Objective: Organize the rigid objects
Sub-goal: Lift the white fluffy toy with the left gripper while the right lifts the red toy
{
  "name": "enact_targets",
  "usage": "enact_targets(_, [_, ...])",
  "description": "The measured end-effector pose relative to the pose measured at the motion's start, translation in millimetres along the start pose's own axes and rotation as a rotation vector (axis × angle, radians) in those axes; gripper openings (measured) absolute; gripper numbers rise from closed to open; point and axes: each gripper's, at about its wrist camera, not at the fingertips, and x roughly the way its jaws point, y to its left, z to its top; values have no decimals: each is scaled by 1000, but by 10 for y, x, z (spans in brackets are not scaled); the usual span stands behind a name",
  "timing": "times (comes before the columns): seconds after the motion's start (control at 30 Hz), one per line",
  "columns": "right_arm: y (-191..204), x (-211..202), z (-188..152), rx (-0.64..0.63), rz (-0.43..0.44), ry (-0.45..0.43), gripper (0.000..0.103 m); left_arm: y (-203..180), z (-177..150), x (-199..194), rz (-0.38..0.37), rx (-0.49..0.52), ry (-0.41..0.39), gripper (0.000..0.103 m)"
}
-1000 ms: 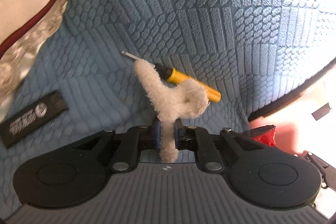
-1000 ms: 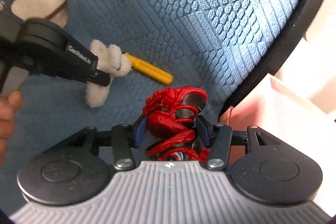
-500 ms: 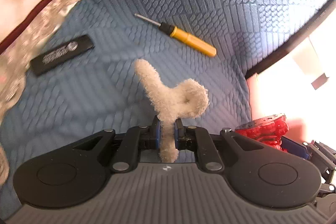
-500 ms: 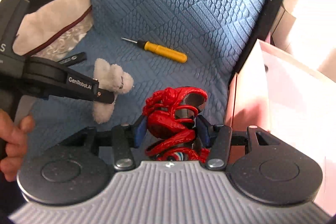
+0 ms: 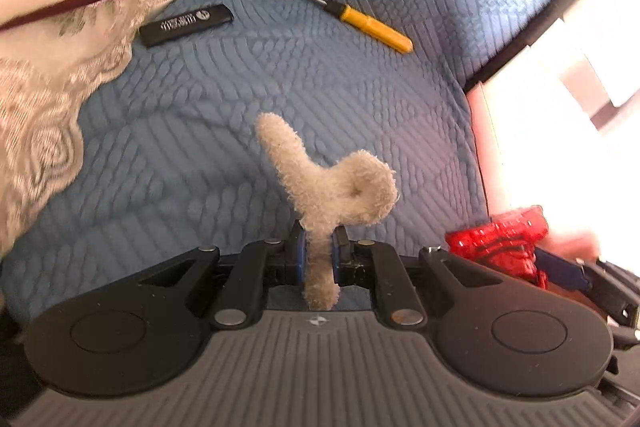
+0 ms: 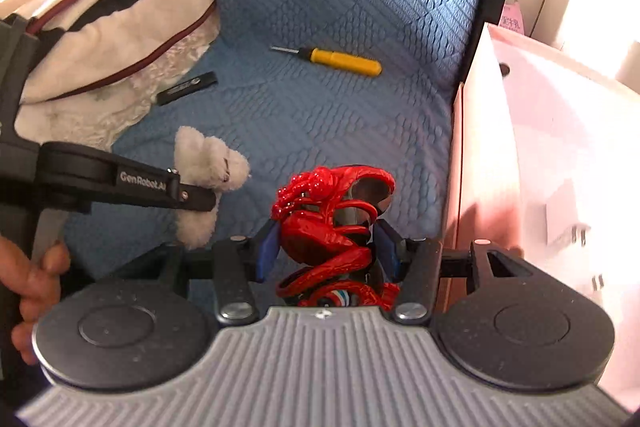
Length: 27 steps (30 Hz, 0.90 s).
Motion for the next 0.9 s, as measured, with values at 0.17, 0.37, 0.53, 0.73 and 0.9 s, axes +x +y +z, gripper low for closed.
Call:
enact_targets(0.17, [29, 44, -70, 6, 12, 37, 54, -4, -160, -66, -12, -32, 4, 15])
enact_targets(0.37, [2, 198, -51, 72, 16, 86, 54, 51, -105, -35, -25, -52, -4, 16])
enact_targets(0.53, [-47, 252, 5, 120, 1, 84, 55, 133, -45, -11, -78, -119, 7, 35])
enact_targets(0.73, [-146, 334, 97, 177, 8, 66, 55, 175, 29, -32, -114, -153, -22, 58])
enact_targets(0.9, [-167, 408, 163, 182, 5, 50, 56, 233, 58, 34, -126, -186, -5, 58])
